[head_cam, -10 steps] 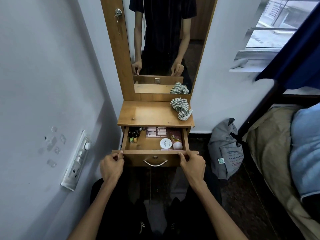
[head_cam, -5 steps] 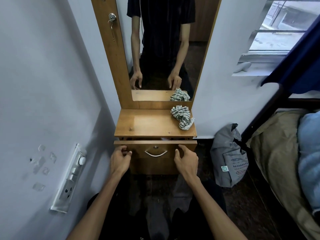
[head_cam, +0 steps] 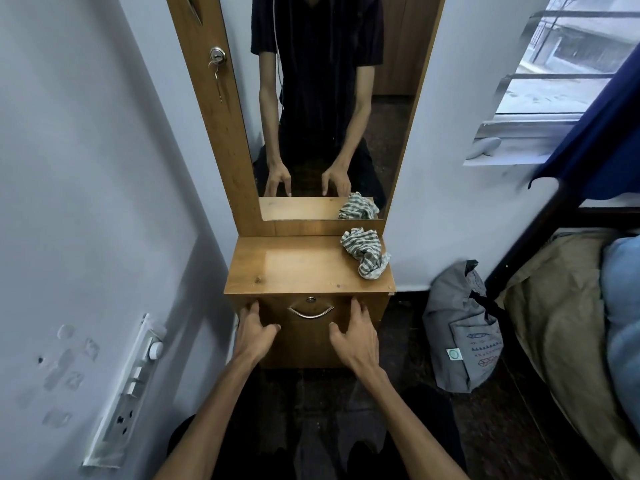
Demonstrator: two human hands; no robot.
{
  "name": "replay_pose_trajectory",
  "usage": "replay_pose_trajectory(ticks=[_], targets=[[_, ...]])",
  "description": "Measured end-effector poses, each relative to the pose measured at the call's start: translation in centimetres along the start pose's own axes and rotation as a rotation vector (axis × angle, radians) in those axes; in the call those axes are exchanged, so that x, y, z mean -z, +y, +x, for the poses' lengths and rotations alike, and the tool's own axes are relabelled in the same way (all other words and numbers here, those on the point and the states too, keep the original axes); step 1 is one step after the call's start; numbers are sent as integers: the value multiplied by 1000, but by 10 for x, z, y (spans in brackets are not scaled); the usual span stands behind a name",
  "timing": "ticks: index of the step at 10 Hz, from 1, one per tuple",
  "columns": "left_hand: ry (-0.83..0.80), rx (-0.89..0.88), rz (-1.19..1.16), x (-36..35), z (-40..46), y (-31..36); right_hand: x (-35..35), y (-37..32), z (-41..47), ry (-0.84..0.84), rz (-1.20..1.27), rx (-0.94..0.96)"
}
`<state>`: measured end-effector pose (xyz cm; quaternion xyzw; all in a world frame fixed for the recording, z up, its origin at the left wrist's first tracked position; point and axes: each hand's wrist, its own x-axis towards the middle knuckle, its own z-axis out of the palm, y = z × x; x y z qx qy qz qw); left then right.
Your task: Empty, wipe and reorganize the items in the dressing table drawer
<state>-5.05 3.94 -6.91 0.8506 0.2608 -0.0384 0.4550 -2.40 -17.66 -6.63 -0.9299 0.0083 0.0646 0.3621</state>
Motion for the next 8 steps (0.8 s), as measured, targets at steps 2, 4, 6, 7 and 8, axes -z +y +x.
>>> replay_pose_trajectory(ticks=[2,4,6,7,8], targets=[[-9,30,-22,-2,5,4,-3,1,1,-56,23,-14],[40,15,22,-3,-9,11,9,-6,2,-149,-27,-6],[366,-148,-22,-4,-45,61,38,-47,3,-30,129,137],[402,-301,-88,0,-48,89,55,-69,10,33,212,241],[463,-549,-149,13,-42,127,82,-100,20,172,282,361]])
